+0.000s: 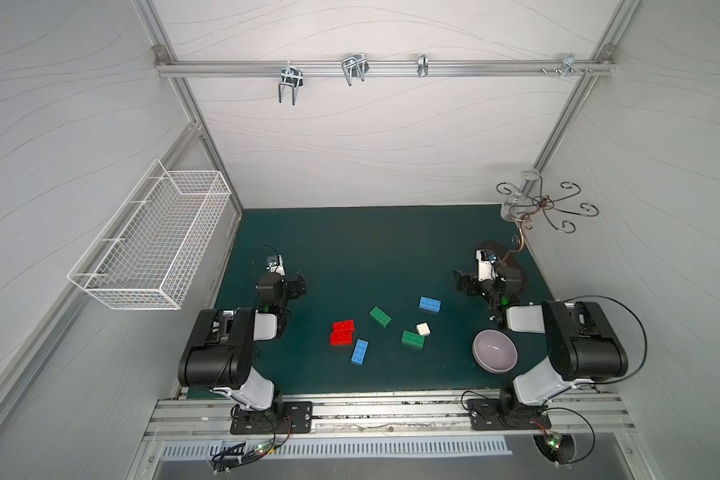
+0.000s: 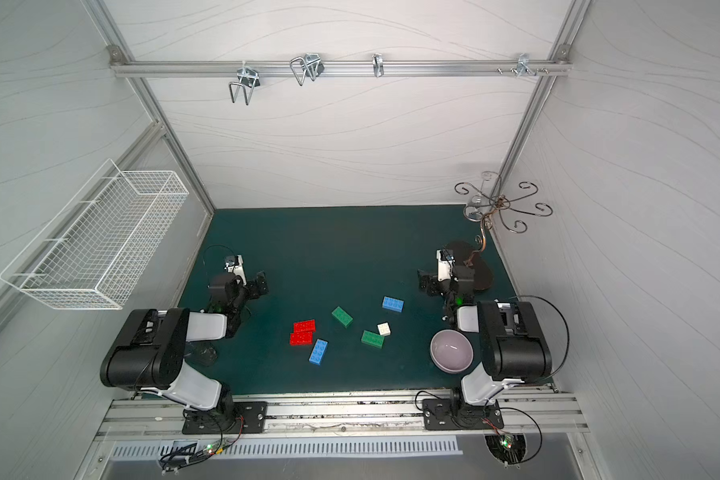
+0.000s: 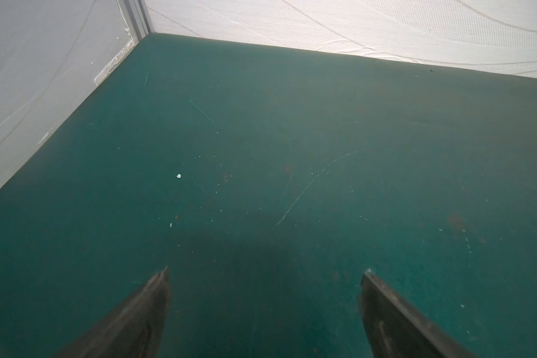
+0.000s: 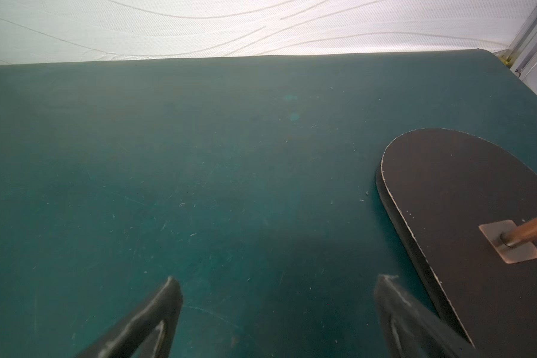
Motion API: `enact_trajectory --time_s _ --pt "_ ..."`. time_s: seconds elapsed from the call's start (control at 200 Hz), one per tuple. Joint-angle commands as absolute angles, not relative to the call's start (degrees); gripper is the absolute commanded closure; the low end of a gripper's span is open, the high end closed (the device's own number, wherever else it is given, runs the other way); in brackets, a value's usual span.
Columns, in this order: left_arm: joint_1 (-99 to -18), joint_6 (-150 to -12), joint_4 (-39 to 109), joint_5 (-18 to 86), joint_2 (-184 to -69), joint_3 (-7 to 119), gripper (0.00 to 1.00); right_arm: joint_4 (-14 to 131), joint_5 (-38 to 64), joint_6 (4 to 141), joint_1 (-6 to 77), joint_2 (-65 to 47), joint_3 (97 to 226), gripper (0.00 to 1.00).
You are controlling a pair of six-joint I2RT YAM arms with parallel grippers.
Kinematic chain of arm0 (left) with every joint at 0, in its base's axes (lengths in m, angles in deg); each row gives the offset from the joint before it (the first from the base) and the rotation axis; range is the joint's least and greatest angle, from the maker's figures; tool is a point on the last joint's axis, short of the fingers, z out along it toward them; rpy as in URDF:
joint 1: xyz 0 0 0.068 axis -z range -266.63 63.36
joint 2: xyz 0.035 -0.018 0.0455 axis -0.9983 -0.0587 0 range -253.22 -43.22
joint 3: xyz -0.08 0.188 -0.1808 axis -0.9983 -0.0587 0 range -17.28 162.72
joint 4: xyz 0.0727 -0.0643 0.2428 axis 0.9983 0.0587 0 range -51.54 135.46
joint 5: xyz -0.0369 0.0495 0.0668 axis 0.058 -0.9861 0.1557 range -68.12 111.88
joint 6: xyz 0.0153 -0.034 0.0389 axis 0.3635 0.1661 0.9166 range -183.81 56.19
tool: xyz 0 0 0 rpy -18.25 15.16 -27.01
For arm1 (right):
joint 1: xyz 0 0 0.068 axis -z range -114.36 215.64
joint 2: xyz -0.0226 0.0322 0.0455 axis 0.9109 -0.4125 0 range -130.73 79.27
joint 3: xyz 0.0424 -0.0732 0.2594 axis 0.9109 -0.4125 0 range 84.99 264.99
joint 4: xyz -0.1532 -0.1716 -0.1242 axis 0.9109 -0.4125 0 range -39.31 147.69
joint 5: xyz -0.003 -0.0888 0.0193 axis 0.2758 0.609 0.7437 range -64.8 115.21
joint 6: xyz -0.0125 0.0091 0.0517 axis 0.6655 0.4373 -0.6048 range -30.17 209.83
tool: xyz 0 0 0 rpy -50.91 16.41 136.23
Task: Assemble a small pinwheel with lego
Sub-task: Move the lego brick at the center of the board.
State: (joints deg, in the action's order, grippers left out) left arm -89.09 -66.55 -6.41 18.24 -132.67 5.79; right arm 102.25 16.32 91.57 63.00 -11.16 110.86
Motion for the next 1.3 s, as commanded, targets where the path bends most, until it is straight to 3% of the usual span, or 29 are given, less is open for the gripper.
enact_trajectory --time_s 0.0,0.69,0.86,0.96,1.08,1.205,1.295 --pt "-88.9 -65.9 -8.7 18.4 -132.0 7.1 0.0 102.8 17.0 91.6 62.6 -11.2 111.0 0.01" --pt "-88.3 -65.5 -10.3 16.9 -131.3 6.8 0.0 102.1 15.7 91.3 63.1 -9.1 110.7 0.01" --pt "-87.6 -68.4 17.8 16.6 -117.9 17.4 0.0 78.0 10.6 90.5 62.2 4.6 119.3 0.01" --pt "-87.6 -80.6 33.9 19.0 -115.0 25.0 0.0 64.4 9.6 93.9 55.8 6.6 126.4 0.01" --pt "-86.9 -90.1 50.4 35.5 -116.7 32.6 0.0 52.6 9.4 100.6 43.3 5.8 132.7 0.03" --pt "-86.3 -101.4 51.2 53.7 -117.5 29.7 0.0 43.8 9.7 101.2 31.3 2.7 137.3 0.1" --pt "-83.7 -102.4 51.3 55.2 -114.7 26.1 0.0 45.7 9.8 100.7 24.2 2.0 135.3 0.12"
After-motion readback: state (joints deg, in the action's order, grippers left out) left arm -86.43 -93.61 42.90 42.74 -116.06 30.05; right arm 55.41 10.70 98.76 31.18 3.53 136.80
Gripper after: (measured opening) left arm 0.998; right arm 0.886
